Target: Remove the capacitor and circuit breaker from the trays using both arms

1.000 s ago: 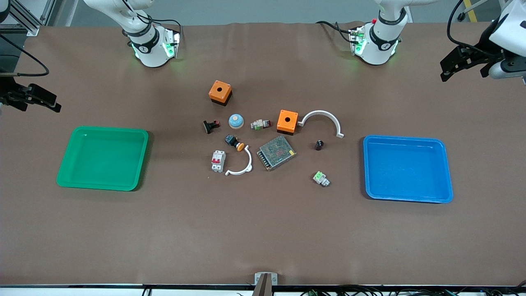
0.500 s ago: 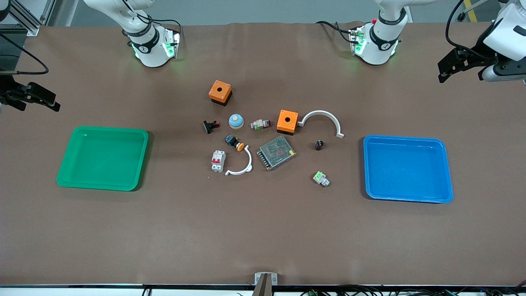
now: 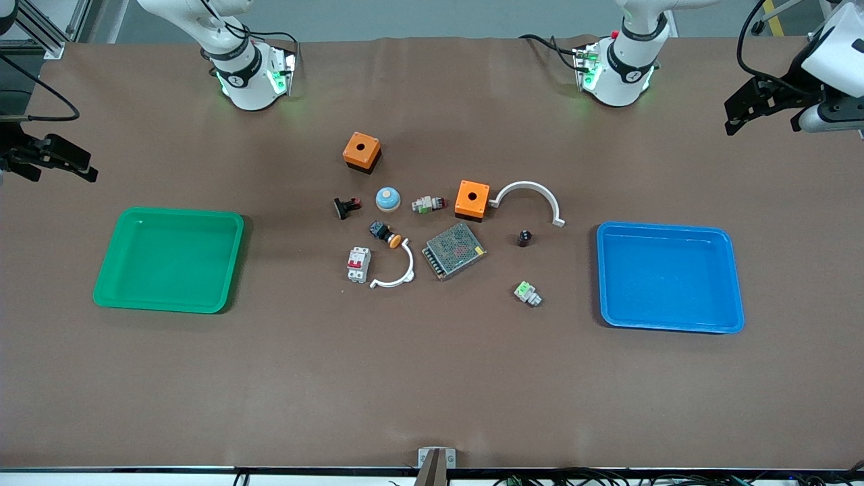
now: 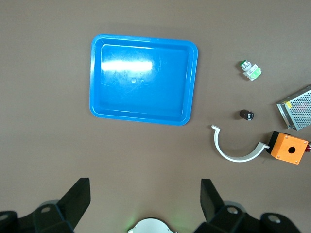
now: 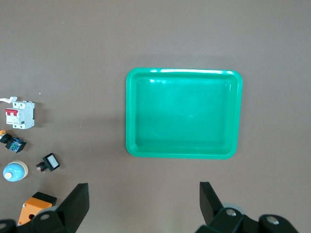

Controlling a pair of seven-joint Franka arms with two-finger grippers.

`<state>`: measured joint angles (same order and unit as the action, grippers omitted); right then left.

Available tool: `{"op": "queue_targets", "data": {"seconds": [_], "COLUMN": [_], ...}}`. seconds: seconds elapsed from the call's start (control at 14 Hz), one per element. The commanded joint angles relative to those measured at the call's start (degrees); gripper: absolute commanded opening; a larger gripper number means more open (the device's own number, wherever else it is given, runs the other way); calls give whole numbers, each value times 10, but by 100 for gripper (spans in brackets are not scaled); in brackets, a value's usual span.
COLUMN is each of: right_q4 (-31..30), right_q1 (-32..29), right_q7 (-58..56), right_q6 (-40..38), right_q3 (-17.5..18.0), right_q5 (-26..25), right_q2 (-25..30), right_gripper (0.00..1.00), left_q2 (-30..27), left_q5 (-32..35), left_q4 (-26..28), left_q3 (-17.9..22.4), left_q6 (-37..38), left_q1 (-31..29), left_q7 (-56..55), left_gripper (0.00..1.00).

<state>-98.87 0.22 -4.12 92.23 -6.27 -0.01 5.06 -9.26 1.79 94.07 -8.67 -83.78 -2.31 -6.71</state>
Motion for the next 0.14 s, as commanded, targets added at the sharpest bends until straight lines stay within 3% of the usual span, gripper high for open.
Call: {"op": "queue_targets", "data": {"seconds": [0.0,0.07], "right_q4": [-33,-33], "right_q1": [-14,-14], "right_q7": [-9,-9], "right_q6": [9,9], "right_q3": [10,10], "right_q5": [-8,-8], "right_q2": [29,29], "right_gripper": [100,100], "left_q2": [-3,-1], "left_q5": [-3,-3], "left_q4": [-7,-7], "left_q3": [0,0], "left_q6": [-2,-2], "left_q1": [-2,-2], "left_q7": [12,9], "left_gripper": [100,100]}}
